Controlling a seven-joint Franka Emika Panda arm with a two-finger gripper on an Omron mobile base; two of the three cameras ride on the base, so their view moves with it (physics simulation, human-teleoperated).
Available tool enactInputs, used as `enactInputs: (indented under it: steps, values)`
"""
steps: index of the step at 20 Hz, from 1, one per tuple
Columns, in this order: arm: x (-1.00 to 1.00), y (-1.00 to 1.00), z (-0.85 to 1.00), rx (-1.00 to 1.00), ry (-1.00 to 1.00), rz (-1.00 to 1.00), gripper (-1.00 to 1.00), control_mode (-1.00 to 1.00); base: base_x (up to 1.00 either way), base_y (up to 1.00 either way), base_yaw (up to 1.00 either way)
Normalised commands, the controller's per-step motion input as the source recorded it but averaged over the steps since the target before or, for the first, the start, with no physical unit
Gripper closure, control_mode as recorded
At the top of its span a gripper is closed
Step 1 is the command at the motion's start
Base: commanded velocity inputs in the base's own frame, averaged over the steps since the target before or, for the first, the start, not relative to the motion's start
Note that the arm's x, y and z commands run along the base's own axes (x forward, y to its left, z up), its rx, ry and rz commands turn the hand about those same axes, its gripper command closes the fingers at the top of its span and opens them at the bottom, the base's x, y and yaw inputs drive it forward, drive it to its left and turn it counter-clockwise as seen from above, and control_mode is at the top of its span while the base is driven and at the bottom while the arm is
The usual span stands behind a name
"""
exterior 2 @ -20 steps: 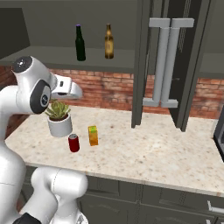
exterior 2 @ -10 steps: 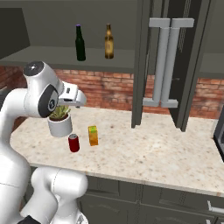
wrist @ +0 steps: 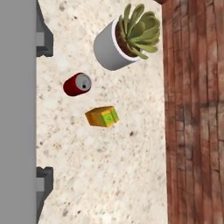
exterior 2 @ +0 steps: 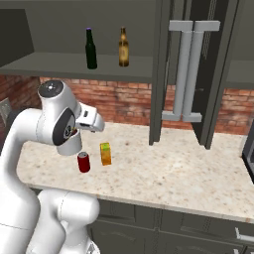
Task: Sort all alcoholic drinks to one cabinet, and non-alcoholic drinks to the other.
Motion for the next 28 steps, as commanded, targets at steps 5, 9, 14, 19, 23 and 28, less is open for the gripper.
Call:
enactInputs:
  steps: [5, 9, 14, 19, 23, 28]
  values:
    - [-0.14, -0.08, -0.19, 0.06, 0.0, 0.0, -1.0, -1.0, 0.0, 0.0, 0.0]
    - [-0.34, -0.18, -0.17, 0.07, 0.0, 0.0, -1.0, -1.0, 0.0, 0.0, 0.0]
    - [-0.34, -0.16, -0.14, 0.06, 0.0, 0.0, -1.0, -1.0, 0.0, 0.0, 0.0]
    - [-0.14, -0.02, -0.03, 0.02, 0.0, 0.0, -1.0, -1.0, 0.0, 0.0, 0.0]
    - [0.0, 0.0, -0.01, 0.0, 0.0, 0.0, -1.0, -1.0, 0.0, 0.0, 0.0]
    - [0.0, 0.0, -0.01, 0.0, 0.0, 0.0, -1.0, -1.0, 0.0, 0.0, 0.0]
